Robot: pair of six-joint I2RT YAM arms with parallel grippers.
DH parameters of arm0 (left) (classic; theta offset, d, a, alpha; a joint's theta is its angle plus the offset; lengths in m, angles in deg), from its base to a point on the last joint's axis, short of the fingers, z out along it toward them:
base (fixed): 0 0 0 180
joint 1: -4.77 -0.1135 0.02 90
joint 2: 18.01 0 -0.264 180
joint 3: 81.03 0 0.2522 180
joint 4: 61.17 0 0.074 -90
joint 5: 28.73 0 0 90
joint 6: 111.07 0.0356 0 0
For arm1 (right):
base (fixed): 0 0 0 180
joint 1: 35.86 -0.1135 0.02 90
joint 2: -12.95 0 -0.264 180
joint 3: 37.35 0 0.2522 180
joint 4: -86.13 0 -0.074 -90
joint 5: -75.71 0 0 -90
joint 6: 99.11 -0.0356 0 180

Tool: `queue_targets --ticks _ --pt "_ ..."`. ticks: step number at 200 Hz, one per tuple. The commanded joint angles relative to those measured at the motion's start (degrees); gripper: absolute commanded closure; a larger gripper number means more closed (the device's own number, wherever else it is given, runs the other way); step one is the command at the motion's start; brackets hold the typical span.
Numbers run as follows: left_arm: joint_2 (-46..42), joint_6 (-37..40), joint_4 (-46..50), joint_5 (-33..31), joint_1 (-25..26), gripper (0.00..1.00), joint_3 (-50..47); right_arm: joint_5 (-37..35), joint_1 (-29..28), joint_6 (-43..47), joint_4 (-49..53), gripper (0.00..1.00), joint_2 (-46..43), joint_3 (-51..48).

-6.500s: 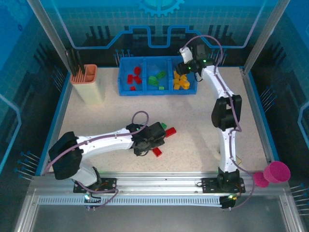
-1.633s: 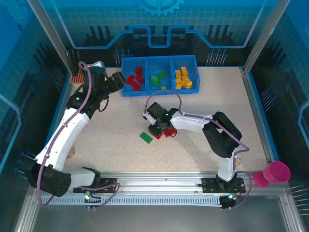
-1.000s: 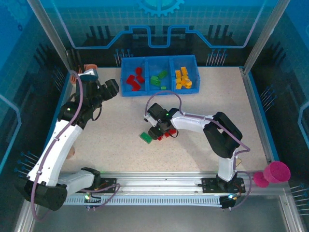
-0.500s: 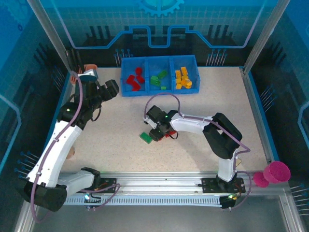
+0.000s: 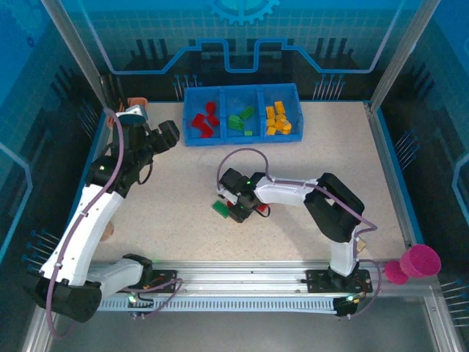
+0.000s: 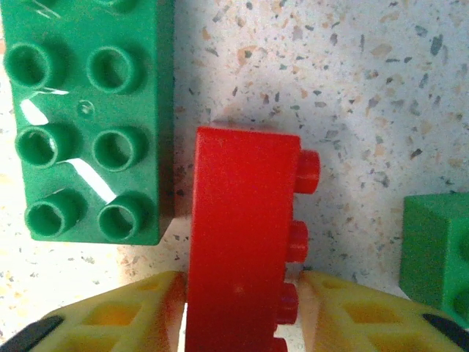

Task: Sort the legos into containers by color
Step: Pick up the lego from the center of the table.

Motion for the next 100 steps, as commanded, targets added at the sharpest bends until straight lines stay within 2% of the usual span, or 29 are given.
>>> queue_targets --ticks 1,15,35,63,83,100 --pt "-0.8 -0.9 0.8 1.0 -0.7 0.15 -0.5 -1.8 -0.5 0.4 3.1 0.63 3.0 0.5" --pt "-1.0 -0.8 1.4 1.1 -0.7 0.15 -0.3 -2.3 -0.5 0.7 3.0 0.7 2.3 1.2" --pt "-2.2 0.3 2.6 0.6 -0.7 0.15 -0.4 -1.8 0.6 1.4 4.0 0.74 -0.2 2.8" --pt "-4.2 2.7 4.4 0.7 -0.7 0.13 -1.1 -2.2 2.6 4.0 7.0 0.75 -3.1 8.3" --pt "-5.2 4.6 6.5 2.1 -0.7 0.13 -1.1 -2.5 4.2 6.3 7.9 0.75 -2.2 15.4" --pt "-6.7 4.1 9.0 0.8 -0.7 0.06 -1.8 -2.5 5.7 8.2 7.2 0.75 0.6 22.5"
